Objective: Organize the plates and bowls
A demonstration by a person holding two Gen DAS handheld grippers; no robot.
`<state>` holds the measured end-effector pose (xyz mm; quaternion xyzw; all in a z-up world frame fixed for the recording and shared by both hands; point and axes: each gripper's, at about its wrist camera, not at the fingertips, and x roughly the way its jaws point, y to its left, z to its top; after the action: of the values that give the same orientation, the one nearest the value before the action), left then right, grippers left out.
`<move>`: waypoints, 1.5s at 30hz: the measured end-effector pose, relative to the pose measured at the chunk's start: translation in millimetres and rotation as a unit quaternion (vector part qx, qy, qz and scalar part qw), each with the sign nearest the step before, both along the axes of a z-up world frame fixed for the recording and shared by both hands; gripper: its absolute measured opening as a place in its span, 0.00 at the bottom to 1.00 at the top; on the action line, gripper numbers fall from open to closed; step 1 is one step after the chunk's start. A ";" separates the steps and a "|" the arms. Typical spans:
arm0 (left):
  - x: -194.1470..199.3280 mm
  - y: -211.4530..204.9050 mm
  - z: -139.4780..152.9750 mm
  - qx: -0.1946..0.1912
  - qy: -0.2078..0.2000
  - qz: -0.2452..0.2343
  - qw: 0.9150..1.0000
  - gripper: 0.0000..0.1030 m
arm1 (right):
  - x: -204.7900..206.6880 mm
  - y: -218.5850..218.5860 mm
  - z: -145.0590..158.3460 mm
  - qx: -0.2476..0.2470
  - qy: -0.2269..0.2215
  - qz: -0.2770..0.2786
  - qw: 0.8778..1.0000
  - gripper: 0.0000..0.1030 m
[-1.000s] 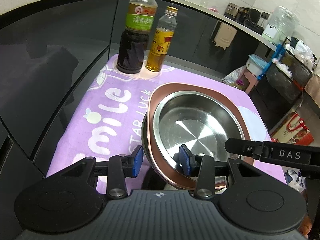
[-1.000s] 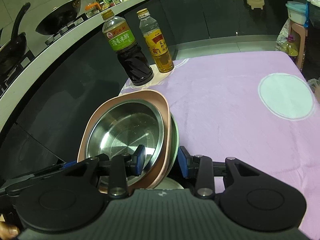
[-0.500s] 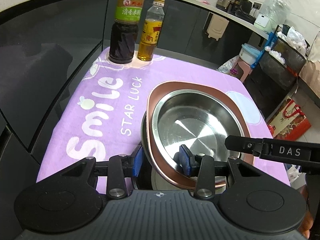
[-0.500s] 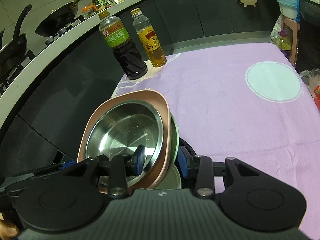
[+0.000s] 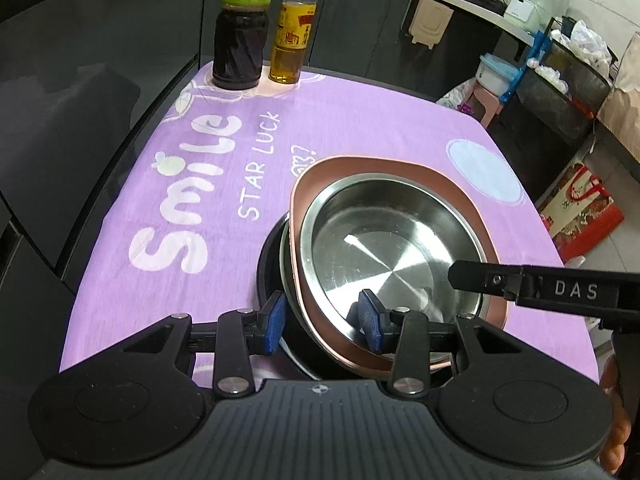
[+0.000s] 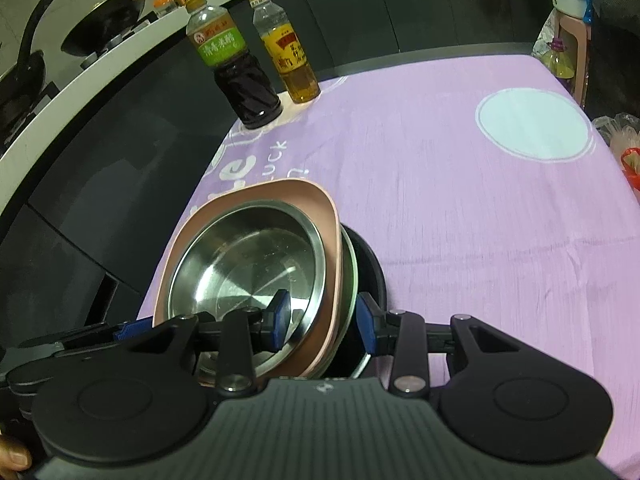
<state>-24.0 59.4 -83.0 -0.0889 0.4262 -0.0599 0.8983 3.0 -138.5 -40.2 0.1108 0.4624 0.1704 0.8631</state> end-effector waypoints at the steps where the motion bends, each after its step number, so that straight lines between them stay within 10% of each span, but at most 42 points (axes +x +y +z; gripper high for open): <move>1: -0.9 -0.5 -0.2 0.001 0.001 -0.001 1.000 0.36 | -1.0 -0.2 -0.4 0.000 0.000 -0.001 1.000 0.35; 45: 1.1 28.6 -13.3 -0.062 -0.005 0.013 0.998 0.43 | 2.1 -16.3 -19.6 0.040 0.056 -0.027 0.997 0.50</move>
<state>-22.8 88.0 -96.3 -0.1493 0.4157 -0.0753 0.8940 5.1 -154.8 -59.8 0.1676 0.4994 0.1589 0.8350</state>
